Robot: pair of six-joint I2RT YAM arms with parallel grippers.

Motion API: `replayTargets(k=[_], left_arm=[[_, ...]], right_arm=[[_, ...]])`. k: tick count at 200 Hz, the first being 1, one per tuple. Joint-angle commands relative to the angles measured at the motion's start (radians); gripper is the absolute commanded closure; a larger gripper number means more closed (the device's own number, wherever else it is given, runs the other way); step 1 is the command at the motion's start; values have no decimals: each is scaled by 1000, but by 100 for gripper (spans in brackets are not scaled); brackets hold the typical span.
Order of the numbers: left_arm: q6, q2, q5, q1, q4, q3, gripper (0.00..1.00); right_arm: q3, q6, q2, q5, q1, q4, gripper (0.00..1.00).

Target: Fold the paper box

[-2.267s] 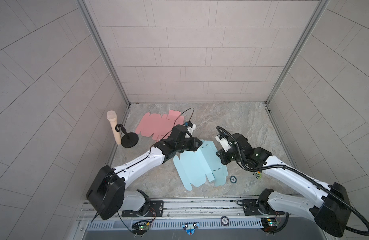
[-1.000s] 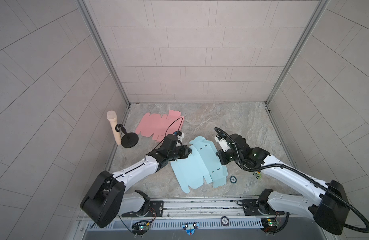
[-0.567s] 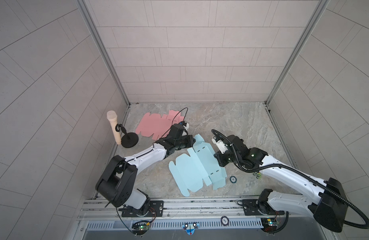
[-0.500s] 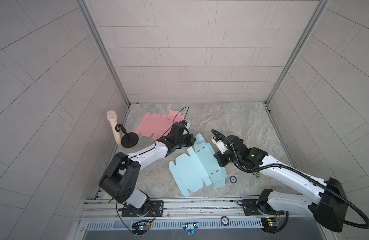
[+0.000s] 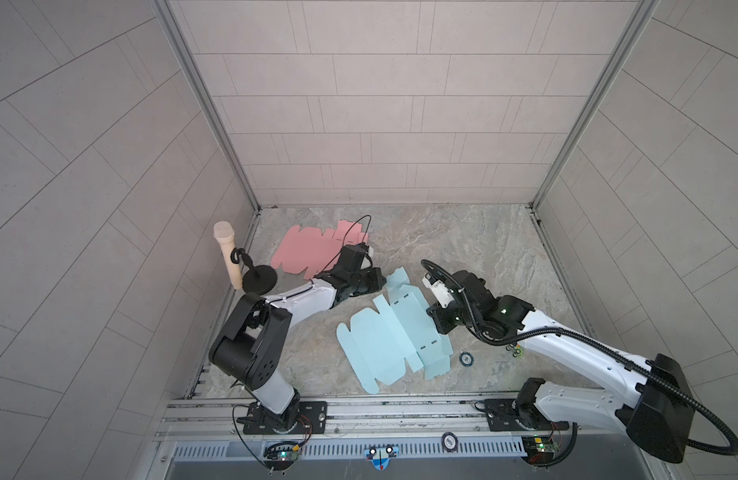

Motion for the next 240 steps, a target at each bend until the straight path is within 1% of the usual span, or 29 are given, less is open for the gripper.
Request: replayTargets(k=[1, 51, 110, 147, 163, 167, 197, 229, 240], left_arm=[[39, -29, 13, 26, -33, -20, 92], [3, -46, 32, 4, 41, -107, 91], [2, -141, 25, -12, 47, -202, 91], [-16, -193, 22, -53, 48, -230, 91], [-24, -218, 18, -54, 48, -238, 91], [-25, -222, 16, -85, 47, -240, 91], [-43, -264, -3, -124, 37, -262, 91], [-83, -288, -41, -218, 54, -281, 91], [-93, -295, -43, -232, 65, -286, 91]], right_arm=[[1, -11, -9, 14, 5, 5, 100], [12, -12, 0, 25, 6, 1, 100], [11, -5, 5, 35, 6, 6, 100], [13, -2, 17, 35, 7, 13, 100], [16, -1, 18, 37, 7, 13, 100], [18, -1, 18, 38, 7, 13, 100], [16, 0, 11, 53, 7, 6, 100], [31, -23, 21, 79, 11, -18, 100], [57, -51, 37, 108, 20, -54, 100]])
